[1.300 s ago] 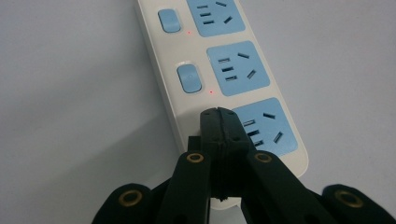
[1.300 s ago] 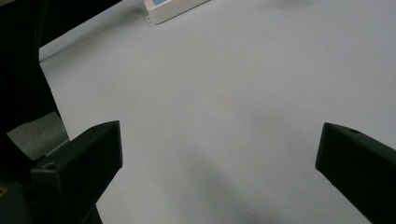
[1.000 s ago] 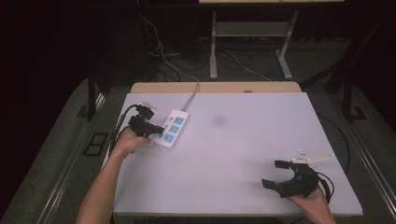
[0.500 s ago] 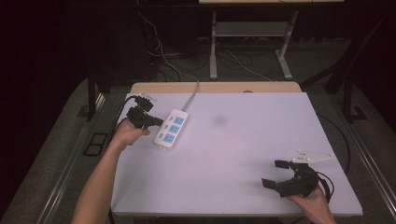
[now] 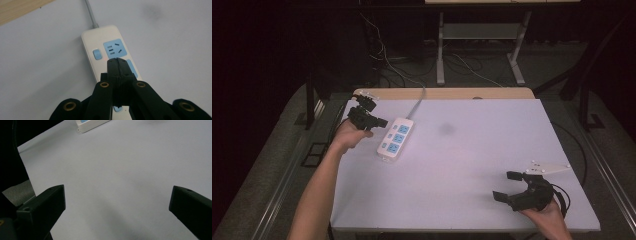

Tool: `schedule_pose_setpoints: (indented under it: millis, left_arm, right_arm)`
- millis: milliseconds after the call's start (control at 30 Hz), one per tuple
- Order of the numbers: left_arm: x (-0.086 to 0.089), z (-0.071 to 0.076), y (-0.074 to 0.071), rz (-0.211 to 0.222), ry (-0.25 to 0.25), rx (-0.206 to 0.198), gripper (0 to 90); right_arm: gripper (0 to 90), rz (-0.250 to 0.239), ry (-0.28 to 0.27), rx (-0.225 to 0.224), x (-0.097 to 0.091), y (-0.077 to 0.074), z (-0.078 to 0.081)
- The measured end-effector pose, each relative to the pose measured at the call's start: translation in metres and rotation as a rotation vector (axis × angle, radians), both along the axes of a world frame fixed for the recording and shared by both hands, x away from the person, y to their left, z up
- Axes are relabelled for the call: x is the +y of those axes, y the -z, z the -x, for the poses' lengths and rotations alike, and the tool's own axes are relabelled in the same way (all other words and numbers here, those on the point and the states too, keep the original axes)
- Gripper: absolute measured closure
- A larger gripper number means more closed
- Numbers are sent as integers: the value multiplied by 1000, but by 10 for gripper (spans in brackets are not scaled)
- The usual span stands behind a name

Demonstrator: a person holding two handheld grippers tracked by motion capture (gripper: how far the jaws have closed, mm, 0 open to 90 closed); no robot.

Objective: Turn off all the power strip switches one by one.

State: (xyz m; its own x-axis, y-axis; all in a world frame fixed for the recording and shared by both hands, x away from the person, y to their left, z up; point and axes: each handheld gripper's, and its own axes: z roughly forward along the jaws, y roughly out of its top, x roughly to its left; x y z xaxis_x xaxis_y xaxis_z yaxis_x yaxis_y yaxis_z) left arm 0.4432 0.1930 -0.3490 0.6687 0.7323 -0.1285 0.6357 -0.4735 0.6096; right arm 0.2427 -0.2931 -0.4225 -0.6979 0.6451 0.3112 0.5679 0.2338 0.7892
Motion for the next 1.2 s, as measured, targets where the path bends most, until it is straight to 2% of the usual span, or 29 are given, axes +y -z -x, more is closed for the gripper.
schedule_pose_setpoints:
  millis: [400, 667, 933, 1200]
  left_arm:
    - [-6, -11, 13, -27, -9, -13, 896]
    - [-8, -15, 21, -23, -19, -12, 895]
    - [-10, -18, 30, -18, -31, 4, 895]
    - [-12, -21, 37, -33, -25, 17, 895]
  right_arm:
    - [5, -1, 7, -5, -1, 0, 0]
    - [5, 4, -1, -3, 0, 0, -1]
    - [5, 7, -3, -3, 1, 0, -1]
    - [5, 8, -5, -1, 1, 0, -1]
